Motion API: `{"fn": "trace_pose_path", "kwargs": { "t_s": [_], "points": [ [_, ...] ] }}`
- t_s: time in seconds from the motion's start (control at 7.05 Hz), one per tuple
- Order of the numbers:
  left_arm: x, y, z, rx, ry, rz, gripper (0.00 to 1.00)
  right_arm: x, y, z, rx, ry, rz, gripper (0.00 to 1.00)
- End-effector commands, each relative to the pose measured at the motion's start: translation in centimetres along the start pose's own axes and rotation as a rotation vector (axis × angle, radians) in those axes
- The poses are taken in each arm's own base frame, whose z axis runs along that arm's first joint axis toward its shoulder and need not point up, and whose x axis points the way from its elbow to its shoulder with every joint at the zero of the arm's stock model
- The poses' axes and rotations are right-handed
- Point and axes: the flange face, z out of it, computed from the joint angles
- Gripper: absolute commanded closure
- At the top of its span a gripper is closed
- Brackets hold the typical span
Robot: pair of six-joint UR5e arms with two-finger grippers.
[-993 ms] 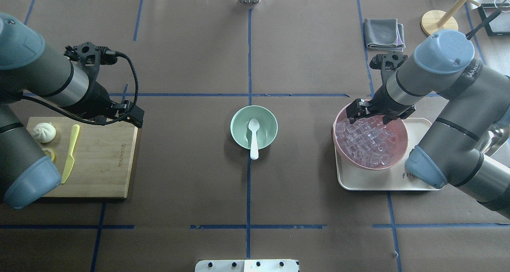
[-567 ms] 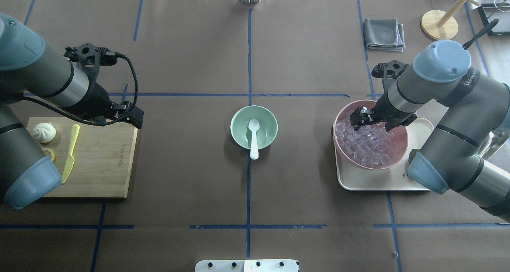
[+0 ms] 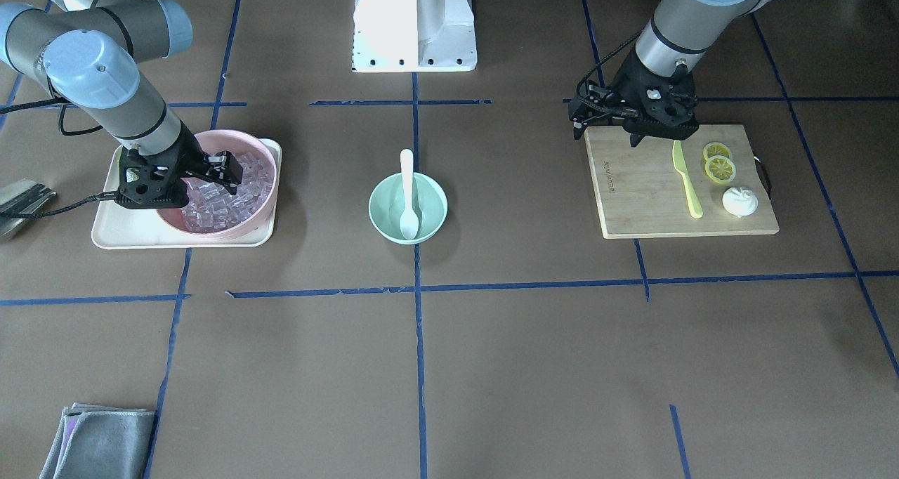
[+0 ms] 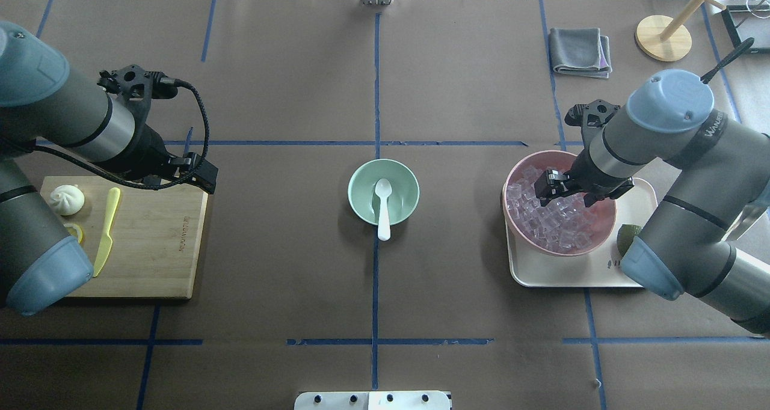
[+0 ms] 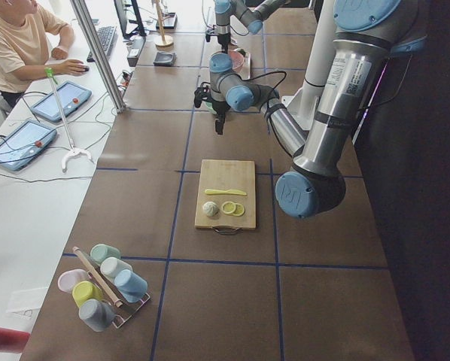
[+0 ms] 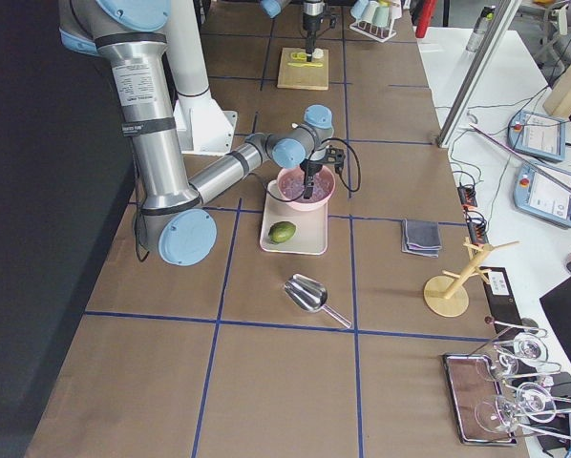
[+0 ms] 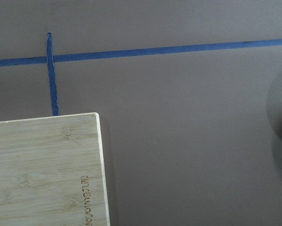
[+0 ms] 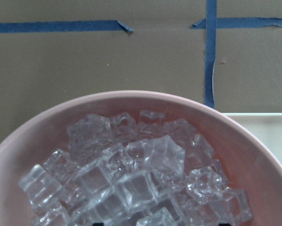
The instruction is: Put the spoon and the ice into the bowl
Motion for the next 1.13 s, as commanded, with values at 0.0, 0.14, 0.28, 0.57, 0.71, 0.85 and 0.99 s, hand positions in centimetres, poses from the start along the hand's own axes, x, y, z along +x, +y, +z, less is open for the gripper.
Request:
{"fn": "trace_pose_path", "kwargs": {
  "t_s": [0.0, 0.14, 0.28, 0.57, 0.71, 0.85, 0.99],
  "points": [
    [0.0, 0.0, -0.1, 0.002, 0.001, 0.001, 0.01, 0.7, 0.4, 0.1, -0.005, 0.005, 0.004, 0.59],
    [0.0, 0.0, -0.1, 0.002, 0.001, 0.001, 0.01, 0.5, 0.5, -0.2, -0.003, -0.001, 0.001, 0.76],
    [0.0, 0.0, -0.1, 0.001, 0.0, 0.0, 0.01, 0.4, 0.5, -0.3, -0.001, -0.003, -0.001, 0.94],
    [-0.1, 0.0, 0.1, 0.001, -0.003, -0.002, 0.01, -0.7, 1.1, -2.1, 0.017, -0.03, -0.021, 1.0],
    [0.0, 0.0, -0.1, 0.003, 0.0, 0.001, 0.01, -2.1, 1.5, -3.8, 0.04, -0.061, -0.04, 1.0],
    [-0.3, -0.1, -0.5, 0.01, 0.004, -0.002, 0.01, -6.0, 1.6, -4.6, 0.045, -0.105, 0.008, 1.0],
    [-1.3, -0.8, -1.6, 0.029, 0.005, -0.018, 0.01, -10.5, 2.1, -5.6, 0.045, -0.152, 0.032, 1.0]
  ]
}}
